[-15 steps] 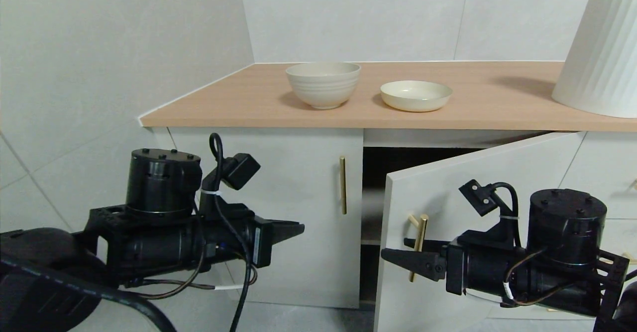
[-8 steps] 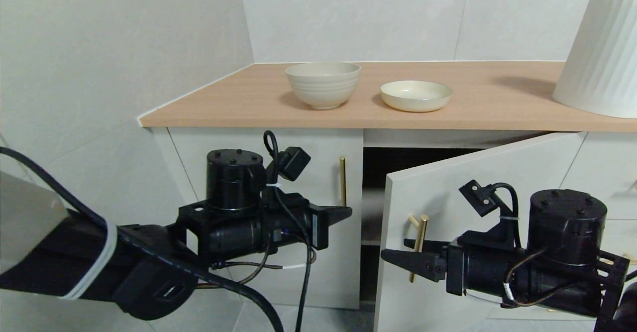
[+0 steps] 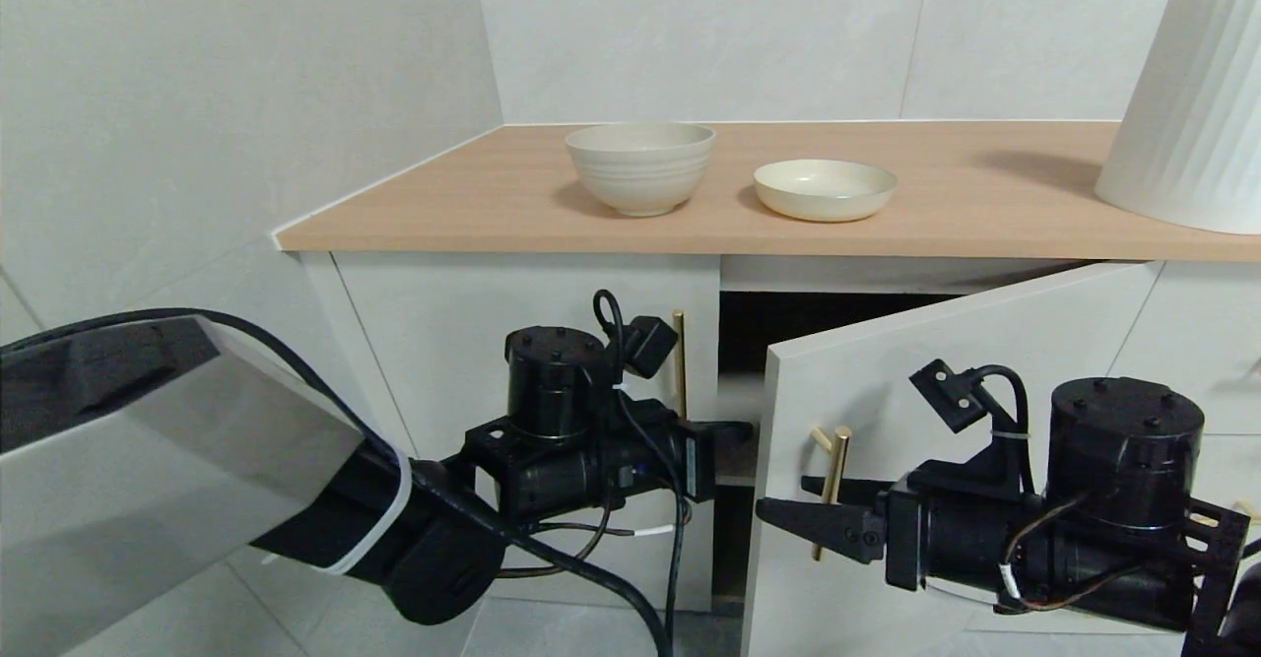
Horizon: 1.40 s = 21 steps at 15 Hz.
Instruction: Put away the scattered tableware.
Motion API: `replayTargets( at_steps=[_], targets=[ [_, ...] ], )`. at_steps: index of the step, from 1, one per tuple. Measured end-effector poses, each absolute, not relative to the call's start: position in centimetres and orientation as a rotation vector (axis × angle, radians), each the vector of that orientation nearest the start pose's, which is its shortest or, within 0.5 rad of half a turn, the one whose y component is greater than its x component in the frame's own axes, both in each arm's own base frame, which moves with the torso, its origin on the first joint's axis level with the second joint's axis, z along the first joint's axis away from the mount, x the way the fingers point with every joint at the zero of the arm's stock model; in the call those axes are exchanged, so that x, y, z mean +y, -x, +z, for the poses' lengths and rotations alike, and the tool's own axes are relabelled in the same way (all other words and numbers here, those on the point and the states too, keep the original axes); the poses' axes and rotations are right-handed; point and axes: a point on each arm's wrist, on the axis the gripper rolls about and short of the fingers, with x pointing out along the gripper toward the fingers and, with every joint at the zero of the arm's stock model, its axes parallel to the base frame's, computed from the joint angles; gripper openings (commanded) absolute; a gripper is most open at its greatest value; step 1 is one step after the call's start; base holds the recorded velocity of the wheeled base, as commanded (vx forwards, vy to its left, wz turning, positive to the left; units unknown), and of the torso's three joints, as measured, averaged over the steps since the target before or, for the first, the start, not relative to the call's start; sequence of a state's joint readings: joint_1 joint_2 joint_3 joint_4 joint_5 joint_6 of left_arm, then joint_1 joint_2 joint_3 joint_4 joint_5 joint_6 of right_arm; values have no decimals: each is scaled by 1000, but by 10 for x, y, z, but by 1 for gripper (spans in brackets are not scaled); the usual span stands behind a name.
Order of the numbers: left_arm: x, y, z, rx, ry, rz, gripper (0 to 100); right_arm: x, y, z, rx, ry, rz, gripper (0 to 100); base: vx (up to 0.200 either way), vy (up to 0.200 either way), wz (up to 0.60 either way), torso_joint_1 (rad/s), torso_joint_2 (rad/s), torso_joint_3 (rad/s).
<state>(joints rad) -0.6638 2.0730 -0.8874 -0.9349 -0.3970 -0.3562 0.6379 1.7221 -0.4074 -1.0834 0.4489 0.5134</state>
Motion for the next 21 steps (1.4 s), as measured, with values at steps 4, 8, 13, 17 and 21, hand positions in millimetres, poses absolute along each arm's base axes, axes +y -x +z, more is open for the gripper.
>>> replayTargets(
  at_steps=[4,8,13,17,21],
  targets=[
    [-259,-297,97,429,282,-1028,0,161,-201,124,505,-428,987,100,0,0,0,0,0,0],
    [-269,-296,93,376,288,-1063,0,154,-198,124,463,-377,927,100,0,0,0,0,0,0],
    [-272,-296,88,382,287,-1066,0,137,-184,129,395,-317,851,100,0,0,0,0,0,0],
    [-270,-293,88,391,287,-1064,0,109,-141,116,409,-219,856,100,0,0,0,0,0,0],
    [-269,-292,89,393,290,-1064,0,93,-117,114,390,-205,867,100,0,0,0,0,0,0]
  ],
)
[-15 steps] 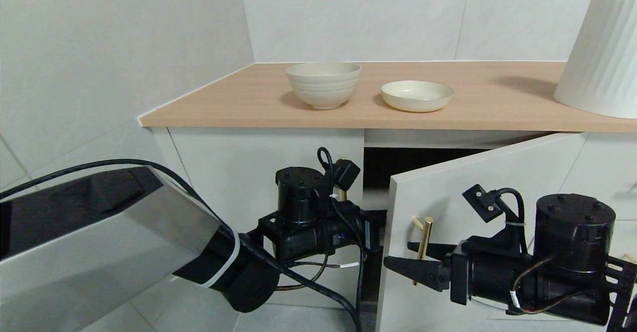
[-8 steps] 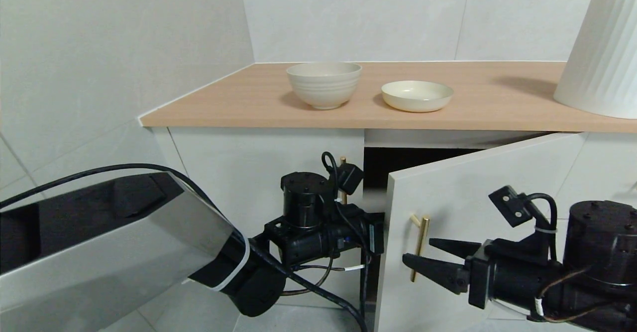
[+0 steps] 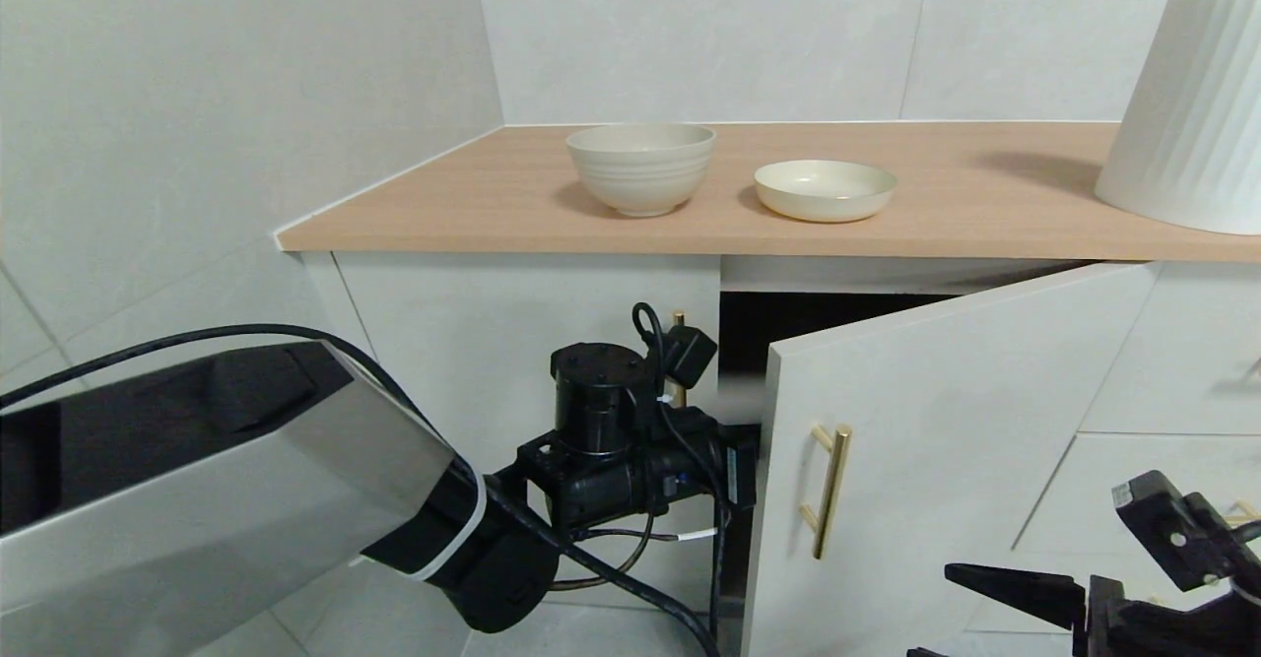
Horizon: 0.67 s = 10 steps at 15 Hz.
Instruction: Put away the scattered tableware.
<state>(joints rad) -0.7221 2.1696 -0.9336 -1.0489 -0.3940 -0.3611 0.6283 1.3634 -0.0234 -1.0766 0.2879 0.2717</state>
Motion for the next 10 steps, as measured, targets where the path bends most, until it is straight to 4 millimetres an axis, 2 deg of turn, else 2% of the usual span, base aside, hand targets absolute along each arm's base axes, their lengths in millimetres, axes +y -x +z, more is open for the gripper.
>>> replayTargets(
  at_steps=[4,10],
  targets=[
    [-269,-293,89,391,292,-1061,0,91,-114,115,379,-207,873,100,-200,0,0,0,1,4],
    [-271,-296,88,388,293,-1066,0,90,-112,115,381,-206,878,100,0,0,0,0,0,0]
  ],
)
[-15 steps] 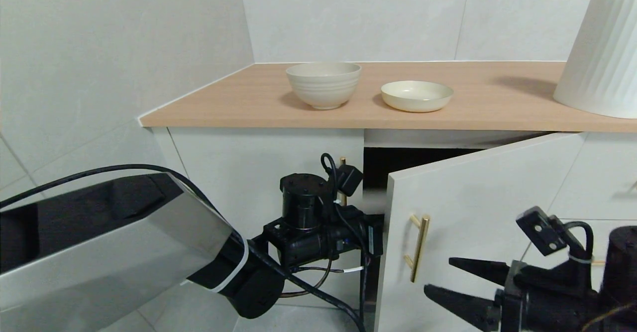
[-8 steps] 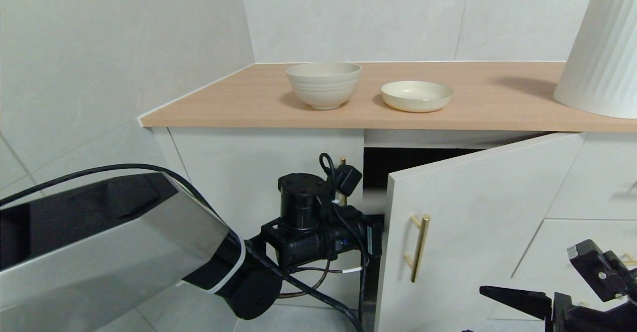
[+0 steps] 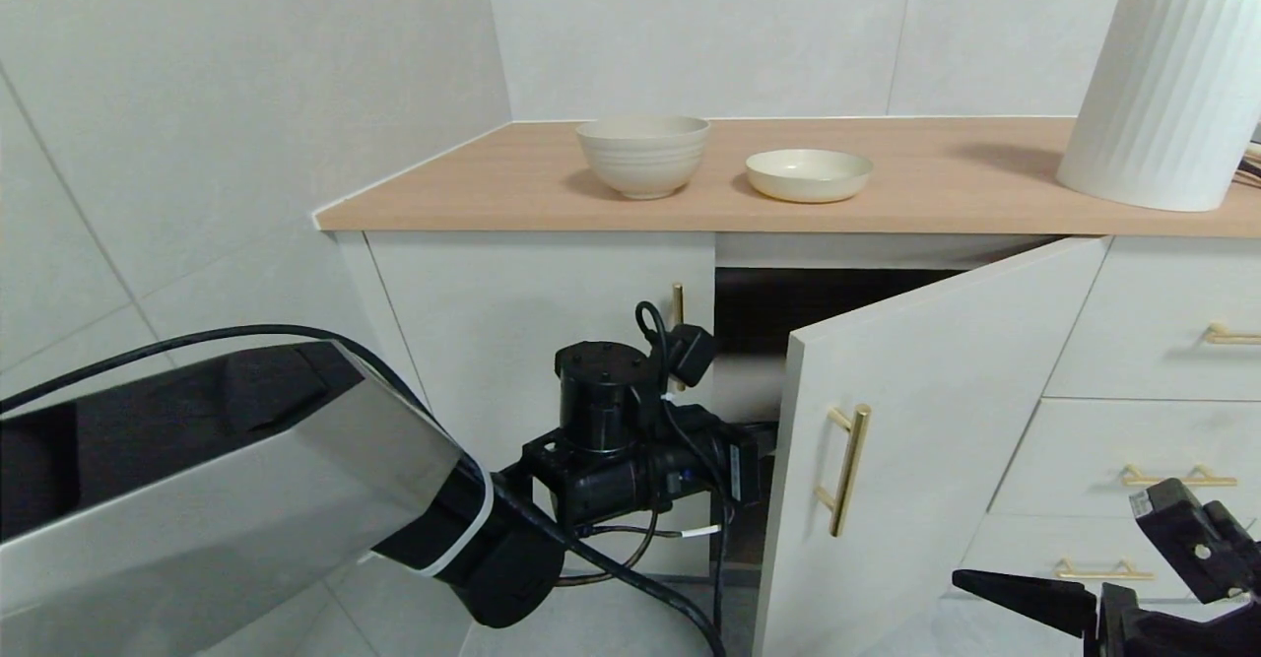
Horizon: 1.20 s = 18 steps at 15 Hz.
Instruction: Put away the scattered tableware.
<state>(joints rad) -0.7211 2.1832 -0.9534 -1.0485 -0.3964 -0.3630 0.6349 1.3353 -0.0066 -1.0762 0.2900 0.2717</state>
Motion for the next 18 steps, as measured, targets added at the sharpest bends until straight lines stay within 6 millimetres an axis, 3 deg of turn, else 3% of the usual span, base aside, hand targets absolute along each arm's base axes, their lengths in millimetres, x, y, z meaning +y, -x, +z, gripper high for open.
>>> replayTargets(
  at_steps=[3,9,13,15,18],
  targets=[
    [-272,-296,88,385,293,-1067,0,91,-111,115,383,-203,887,100,-200,0,0,7,7,2],
    [-277,-310,90,354,299,-1065,0,91,-110,114,390,-203,891,100,0,0,0,0,0,0],
    [-293,-326,86,318,305,-1072,0,93,-108,114,389,-200,906,100,0,0,0,0,0,0],
    [-301,-321,85,322,297,-1088,0,95,-104,116,378,-199,936,100,0,0,0,0,0,0],
    [-329,-290,97,330,280,-1186,0,98,-90,126,325,-206,1035,100,0,0,0,0,0,0]
  ],
)
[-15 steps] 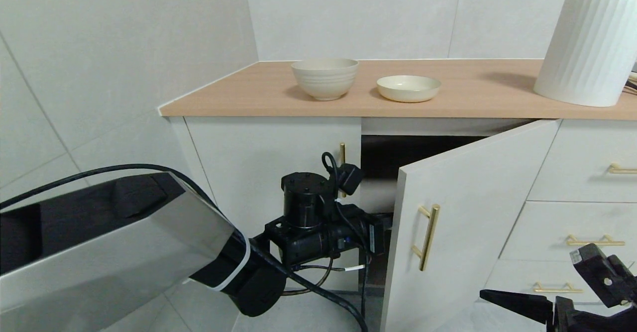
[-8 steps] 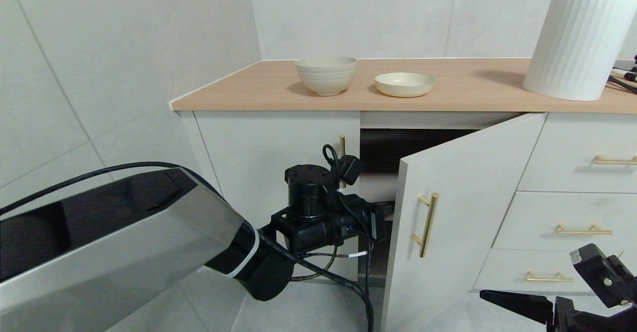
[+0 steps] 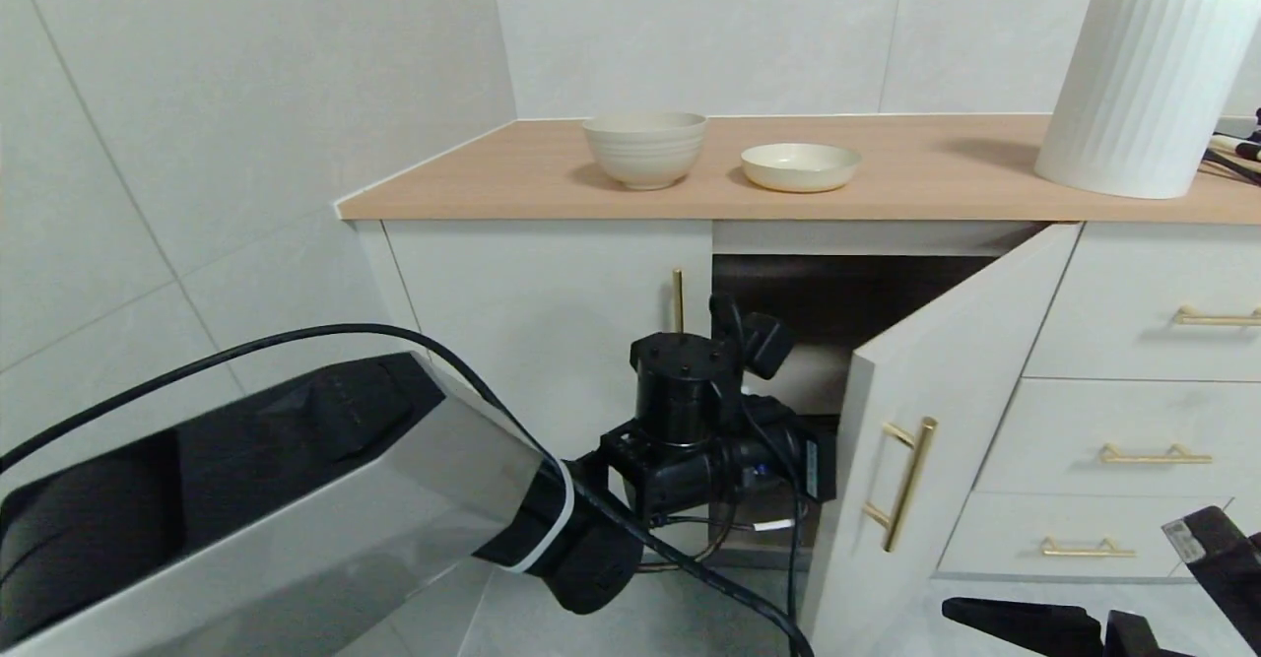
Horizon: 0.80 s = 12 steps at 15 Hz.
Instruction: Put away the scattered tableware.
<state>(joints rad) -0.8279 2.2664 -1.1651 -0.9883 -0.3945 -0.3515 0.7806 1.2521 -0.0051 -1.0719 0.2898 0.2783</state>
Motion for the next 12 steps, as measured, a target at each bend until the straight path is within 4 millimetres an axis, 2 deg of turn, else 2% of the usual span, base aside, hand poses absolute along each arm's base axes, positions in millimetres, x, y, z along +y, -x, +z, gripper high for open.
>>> replayTargets(
  at_steps=[2,3,4,6,9,12],
  targets=[
    [-351,-255,106,319,235,-1284,0,96,-79,131,296,-208,1093,100,0,0,0,0,0,0],
    [-354,-236,108,315,197,-1327,0,94,-75,134,279,-210,1113,100,0,0,0,0,0,0],
    [-350,-226,109,315,171,-1319,0,92,-72,138,258,-214,1127,100,0,0,0,0,0,0],
    [-333,-231,116,269,172,-1240,0,90,-69,142,229,-221,1136,100,0,0,0,0,0,0],
    [-300,-254,123,222,189,-1065,0,91,-70,145,225,-224,1126,100,0,0,0,0,0,0],
    [-258,-270,133,203,196,-912,0,97,-86,156,234,-227,1051,100,0,0,0,0,0,0]
  ],
)
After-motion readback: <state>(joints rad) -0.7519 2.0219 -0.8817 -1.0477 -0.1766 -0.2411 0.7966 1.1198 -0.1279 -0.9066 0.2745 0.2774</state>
